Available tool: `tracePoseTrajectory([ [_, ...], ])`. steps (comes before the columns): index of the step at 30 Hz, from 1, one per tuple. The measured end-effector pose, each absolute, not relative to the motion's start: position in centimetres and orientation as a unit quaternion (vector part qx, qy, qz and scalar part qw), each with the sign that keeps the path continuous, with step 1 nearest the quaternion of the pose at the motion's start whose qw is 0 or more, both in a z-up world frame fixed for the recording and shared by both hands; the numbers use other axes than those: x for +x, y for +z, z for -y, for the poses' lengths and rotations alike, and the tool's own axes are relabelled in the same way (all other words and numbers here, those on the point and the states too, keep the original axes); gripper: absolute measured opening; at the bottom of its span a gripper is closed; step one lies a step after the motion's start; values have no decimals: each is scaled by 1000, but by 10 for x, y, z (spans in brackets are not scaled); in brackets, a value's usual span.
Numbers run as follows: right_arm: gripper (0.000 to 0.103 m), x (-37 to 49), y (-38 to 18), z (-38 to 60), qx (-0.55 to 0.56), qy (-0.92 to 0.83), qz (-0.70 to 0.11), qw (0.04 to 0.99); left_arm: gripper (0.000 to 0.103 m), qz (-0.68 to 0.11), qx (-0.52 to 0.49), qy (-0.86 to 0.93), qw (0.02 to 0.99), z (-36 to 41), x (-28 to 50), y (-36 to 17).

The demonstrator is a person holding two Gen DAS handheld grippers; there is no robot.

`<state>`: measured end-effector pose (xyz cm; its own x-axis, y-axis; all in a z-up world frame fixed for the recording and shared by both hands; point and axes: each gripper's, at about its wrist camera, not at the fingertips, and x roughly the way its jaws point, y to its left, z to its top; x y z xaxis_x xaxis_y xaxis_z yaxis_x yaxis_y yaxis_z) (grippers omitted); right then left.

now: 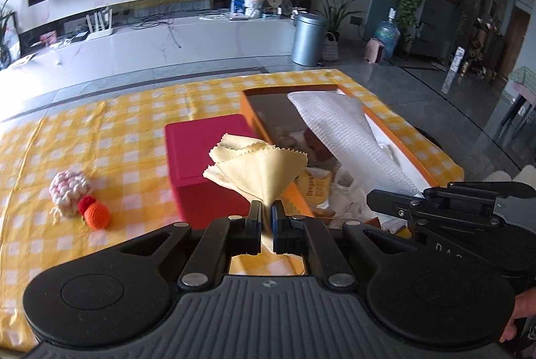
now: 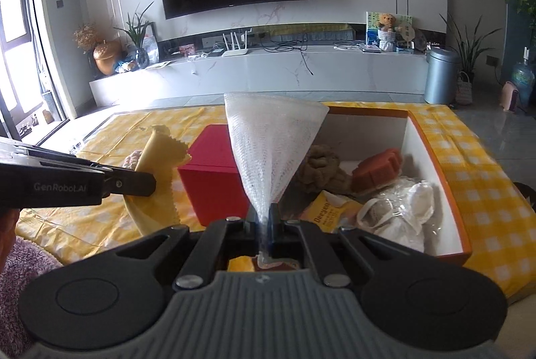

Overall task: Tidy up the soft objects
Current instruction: 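Lift the mesh bag and yellow cloth and carry them over the cardboard box, then lower both items into the box and open both grippers to release them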

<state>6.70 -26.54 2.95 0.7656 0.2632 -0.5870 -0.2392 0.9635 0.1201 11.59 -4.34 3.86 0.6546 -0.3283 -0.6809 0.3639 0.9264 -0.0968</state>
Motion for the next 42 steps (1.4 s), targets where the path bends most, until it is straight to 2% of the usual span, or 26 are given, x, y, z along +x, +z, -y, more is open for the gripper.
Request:
tracePoseTrajectory([
  [10, 1, 105, 43, 324, -2, 103, -360, 927, 6, -404, 59, -262, 874, 119, 171, 39],
  [20, 2, 156, 13, 339, -15, 113, -449, 886, 6, -473, 141, -274, 825, 165, 207, -4],
  [34, 3, 172, -26, 333, -17, 129, -522, 843, 7, -494, 216, -259, 801, 179, 220, -46],
  [40, 8, 175, -30, 336, -15, 123, -531, 838, 11, -499, 218, -258, 798, 177, 223, -53],
  [42, 10, 174, -29, 336, -16, 122, -532, 838, 16, -499, 212, -258, 800, 174, 223, -52],
])
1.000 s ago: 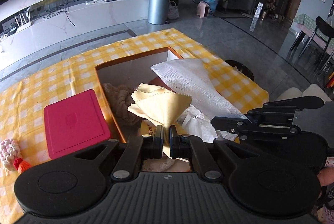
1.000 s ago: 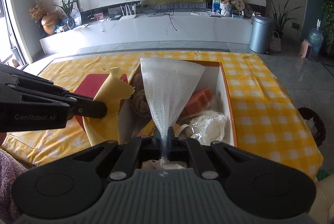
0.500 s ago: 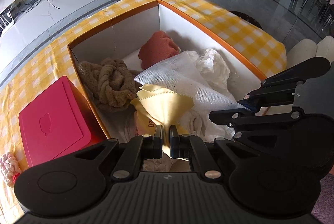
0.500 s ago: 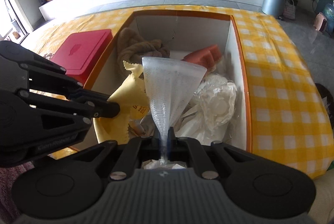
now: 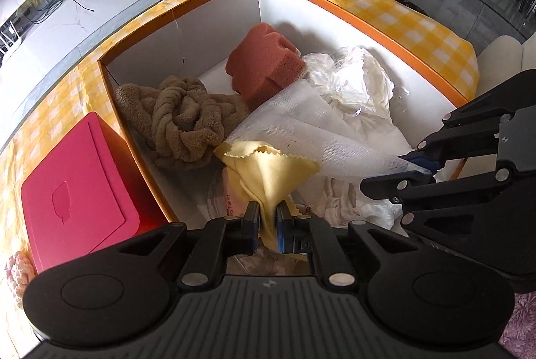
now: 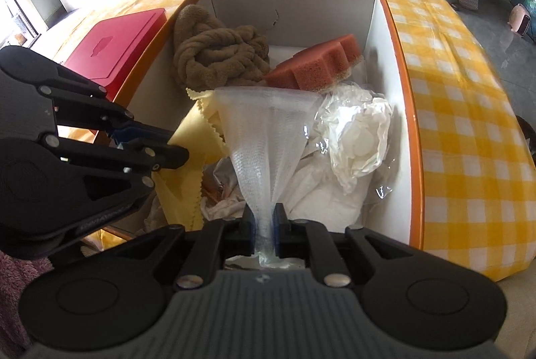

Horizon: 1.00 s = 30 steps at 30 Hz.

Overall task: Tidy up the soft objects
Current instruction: 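Lower both items into the box and open both grippers to release them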

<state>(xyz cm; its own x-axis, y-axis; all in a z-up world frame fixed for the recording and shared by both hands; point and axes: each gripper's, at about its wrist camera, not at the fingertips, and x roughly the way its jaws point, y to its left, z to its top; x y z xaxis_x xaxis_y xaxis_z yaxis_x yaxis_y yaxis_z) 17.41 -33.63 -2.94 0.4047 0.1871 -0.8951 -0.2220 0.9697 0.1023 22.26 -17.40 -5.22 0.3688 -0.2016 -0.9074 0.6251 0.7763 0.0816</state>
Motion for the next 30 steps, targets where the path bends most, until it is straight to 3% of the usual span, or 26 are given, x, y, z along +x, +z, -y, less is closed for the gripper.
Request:
tracePoseTrajectory([
  [2, 11, 174, -28, 336, -18, 123, -532, 838, 27, -496, 210, -259, 802, 172, 221, -49],
  [6, 29, 171, -18, 333, -32, 125, -525, 841, 38, -485, 204, -259, 810, 167, 217, -37],
  [13, 49, 158, 4, 329, -53, 115, -504, 854, 60, -451, 170, -266, 835, 152, 201, -7],
  [17, 53, 145, 17, 328, -67, 98, -485, 867, 60, -426, 149, -267, 851, 139, 186, 9],
  [20, 62, 130, 26, 326, -73, 81, -458, 882, 60, -403, 123, -268, 866, 125, 173, 20],
  [30, 64, 81, 34, 303, -22, 45, -366, 929, 60, -361, 48, -222, 905, 62, 134, 29],
])
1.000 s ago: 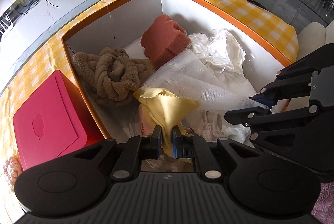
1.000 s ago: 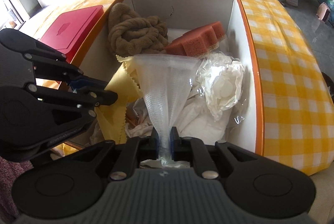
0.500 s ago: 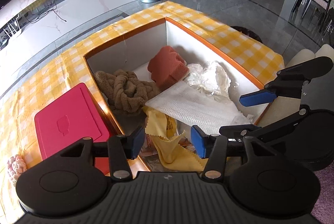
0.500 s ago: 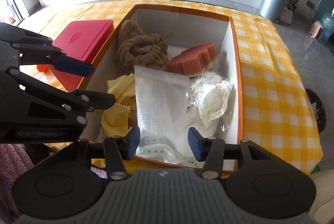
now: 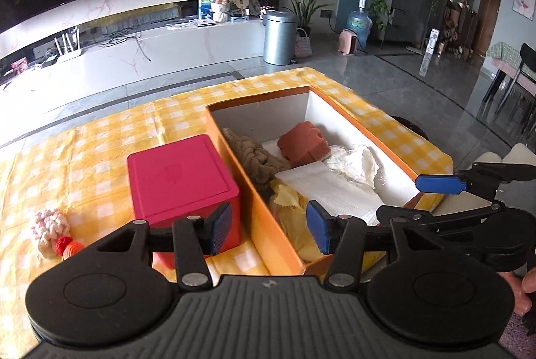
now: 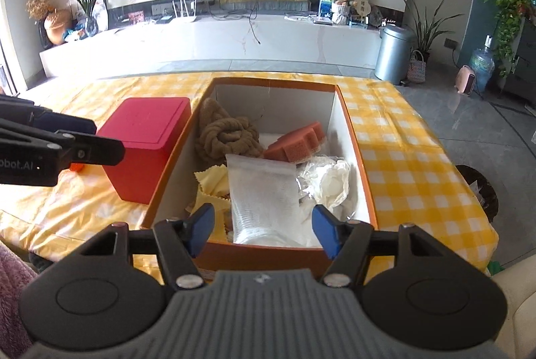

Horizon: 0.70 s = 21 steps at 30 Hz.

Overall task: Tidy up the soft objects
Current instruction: 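Lower both items into the box and open both grippers to release them, then withdraw both grippers and reach toward the crocheted pouch and orange ball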

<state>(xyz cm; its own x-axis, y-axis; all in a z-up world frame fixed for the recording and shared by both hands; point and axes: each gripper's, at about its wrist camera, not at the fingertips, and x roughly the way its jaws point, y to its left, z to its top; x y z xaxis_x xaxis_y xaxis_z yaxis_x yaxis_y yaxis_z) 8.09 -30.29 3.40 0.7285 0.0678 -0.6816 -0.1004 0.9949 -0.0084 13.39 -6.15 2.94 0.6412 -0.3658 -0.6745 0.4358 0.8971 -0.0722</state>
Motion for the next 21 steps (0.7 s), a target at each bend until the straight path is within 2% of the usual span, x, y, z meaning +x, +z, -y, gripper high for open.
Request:
tracePoseTrajectory([
  [7, 64, 65, 24, 265, 27, 67, -352, 933, 60, -385, -8, -169, 907, 3, 123, 10],
  [12, 64, 61, 14, 225, 16, 105, -342, 934, 60, -406, -44, -127, 904, -43, 117, -4],
  [21, 64, 74, -8, 157, -9, 164, -376, 912, 60, -418, -61, -78, 903, -107, 105, -17],
])
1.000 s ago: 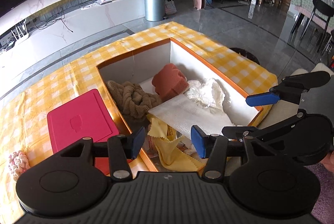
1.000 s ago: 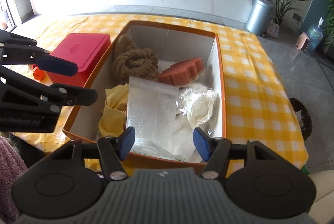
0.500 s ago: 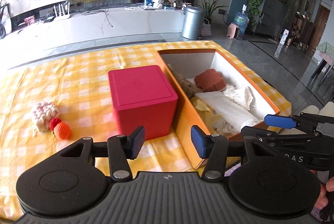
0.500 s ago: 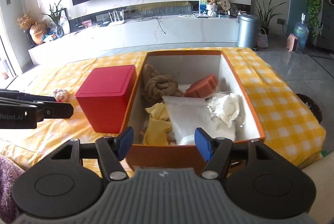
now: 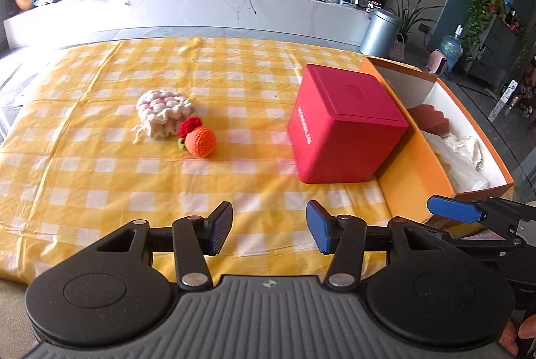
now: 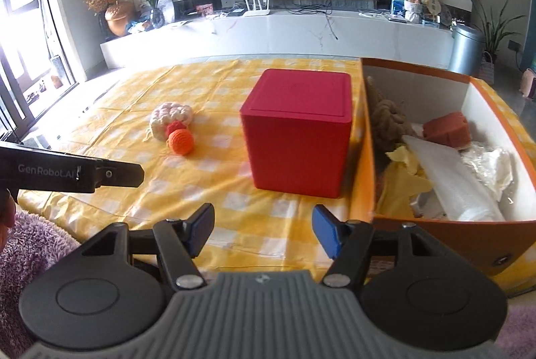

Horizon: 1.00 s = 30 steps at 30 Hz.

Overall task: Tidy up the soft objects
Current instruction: 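Withdraw both grippers and reach toward the crocheted pouch and orange ball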

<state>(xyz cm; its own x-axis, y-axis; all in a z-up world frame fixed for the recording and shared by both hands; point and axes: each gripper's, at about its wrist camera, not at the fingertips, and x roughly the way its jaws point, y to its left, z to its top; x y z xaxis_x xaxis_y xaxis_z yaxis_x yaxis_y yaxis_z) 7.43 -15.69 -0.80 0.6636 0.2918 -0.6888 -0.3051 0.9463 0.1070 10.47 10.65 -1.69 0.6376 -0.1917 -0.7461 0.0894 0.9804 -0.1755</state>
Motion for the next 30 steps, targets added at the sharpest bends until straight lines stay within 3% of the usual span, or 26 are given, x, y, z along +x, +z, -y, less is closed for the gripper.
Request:
tracePoseTrajectory([
  [7, 64, 90, -19, 117, -50, 196, -378, 903, 60, -422, -48, -57, 904, -144, 111, -20],
  [11, 70, 102, -23, 96, -82, 215, -374, 898, 60, -421, -25, -56, 905, -160, 121, -20],
  [30, 70, 190, -35, 0, -201, 294, -363, 861, 60, -418, 33, -74, 905, -216, 184, -43],
])
